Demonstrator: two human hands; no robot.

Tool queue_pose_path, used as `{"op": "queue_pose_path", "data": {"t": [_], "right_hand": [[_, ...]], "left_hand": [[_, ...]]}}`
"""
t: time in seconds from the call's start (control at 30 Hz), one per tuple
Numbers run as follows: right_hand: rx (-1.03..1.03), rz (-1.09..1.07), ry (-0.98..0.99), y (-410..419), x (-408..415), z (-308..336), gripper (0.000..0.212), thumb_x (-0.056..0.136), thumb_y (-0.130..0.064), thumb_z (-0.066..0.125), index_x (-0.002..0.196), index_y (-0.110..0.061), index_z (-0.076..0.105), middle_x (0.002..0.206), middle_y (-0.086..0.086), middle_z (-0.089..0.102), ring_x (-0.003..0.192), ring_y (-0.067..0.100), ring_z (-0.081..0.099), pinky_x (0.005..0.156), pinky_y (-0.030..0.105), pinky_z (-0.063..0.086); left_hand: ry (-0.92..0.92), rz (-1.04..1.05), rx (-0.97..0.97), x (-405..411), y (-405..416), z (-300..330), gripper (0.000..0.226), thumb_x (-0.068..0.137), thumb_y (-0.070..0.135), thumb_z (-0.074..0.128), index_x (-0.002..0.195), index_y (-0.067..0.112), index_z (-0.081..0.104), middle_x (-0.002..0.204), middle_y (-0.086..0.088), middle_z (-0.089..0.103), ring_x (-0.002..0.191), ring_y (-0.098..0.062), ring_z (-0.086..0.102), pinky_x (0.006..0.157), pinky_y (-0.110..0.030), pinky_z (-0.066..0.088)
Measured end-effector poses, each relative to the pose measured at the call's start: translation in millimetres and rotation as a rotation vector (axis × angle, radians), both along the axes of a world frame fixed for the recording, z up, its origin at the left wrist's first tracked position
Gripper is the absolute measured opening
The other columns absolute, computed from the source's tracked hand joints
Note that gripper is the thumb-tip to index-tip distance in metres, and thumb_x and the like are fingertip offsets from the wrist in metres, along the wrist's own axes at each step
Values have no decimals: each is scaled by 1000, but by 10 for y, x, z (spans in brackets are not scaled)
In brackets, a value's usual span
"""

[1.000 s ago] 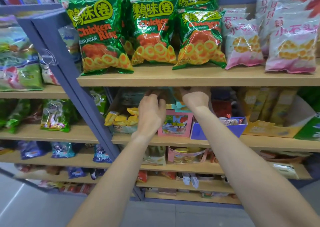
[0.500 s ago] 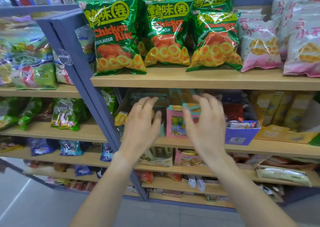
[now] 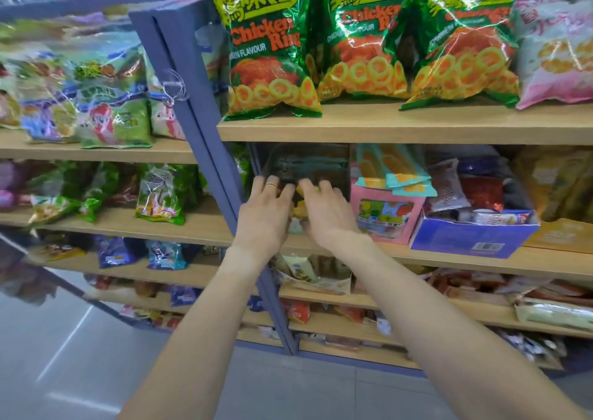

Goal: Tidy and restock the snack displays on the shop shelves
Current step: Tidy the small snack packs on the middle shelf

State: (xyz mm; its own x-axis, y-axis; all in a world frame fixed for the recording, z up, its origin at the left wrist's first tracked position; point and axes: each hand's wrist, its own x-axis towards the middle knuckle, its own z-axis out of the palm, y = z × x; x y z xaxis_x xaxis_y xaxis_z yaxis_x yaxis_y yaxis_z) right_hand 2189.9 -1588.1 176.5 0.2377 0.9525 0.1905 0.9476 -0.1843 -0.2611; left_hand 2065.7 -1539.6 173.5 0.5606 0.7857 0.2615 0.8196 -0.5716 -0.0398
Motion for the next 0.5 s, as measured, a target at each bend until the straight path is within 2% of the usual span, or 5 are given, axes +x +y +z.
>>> {"op": "queue_pose_path", "data": {"t": [0.1,0.23,0.33,0.5], "right_hand": [[69,32,38,-8,65,-64,64,86,-4,70,140,-23,40,123,13,54,109,34,60,84,40,54],[179,60,142,-202,117,1,65,79,0,75,130,-27,46,125,5,48,106,28,58,83,41,54],[321,114,228,-499,118,128,64,75,0,79,126,-26,52,134,0,48,115,23,57,91,36,53],[445,131,403,-1147,183,413,61,75,-6,85,125,-28,57,136,-9,50,126,7,50,100,20,46]], "left_hand": [[44,2,-8,50,84,-30,55,94,6,64,144,17,45,149,-14,38,138,-38,38,80,-46,56],[-64,-68,25,-74,33,69,52,88,0,67,135,18,56,129,-12,48,111,-37,56,75,-47,57],[-138,-111,104,-192,-223,290,53,82,0,71,131,17,61,122,-12,51,103,-34,56,68,-47,58],[-229,-184,112,-424,-719,750,57,78,5,82,131,20,66,121,-7,56,99,-28,57,74,-42,57]]}}
